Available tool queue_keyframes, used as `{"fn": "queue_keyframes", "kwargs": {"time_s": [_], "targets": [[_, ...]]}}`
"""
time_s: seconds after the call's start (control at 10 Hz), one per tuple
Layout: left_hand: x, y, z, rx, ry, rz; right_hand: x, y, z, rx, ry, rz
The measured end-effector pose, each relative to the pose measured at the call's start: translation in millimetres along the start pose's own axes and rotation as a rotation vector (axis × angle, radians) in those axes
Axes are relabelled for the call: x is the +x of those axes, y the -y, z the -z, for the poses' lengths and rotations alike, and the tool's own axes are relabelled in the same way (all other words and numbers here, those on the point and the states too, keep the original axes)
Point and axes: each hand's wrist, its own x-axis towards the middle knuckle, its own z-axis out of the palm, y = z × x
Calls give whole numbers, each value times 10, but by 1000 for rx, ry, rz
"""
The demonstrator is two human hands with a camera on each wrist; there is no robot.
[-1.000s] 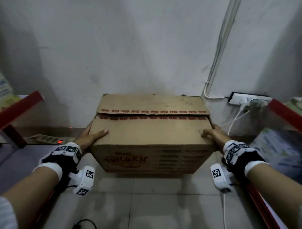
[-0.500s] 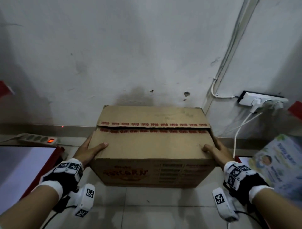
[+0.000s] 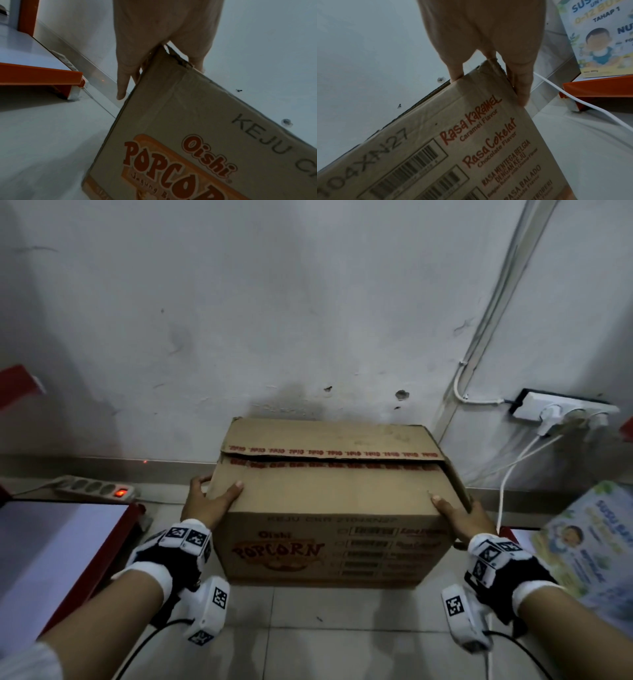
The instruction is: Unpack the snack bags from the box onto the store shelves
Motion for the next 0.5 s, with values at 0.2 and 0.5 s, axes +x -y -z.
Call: {"fn": "queue_keyframes", "kwargs": {"time_s": [0.2,0.5], "targets": [[-172,-114,131,146,21,-89,-282,12,-5,-127,-82,152],[-842,-577,332,101,-145,-481,-1029,360,195,-145,-237,729]]}}
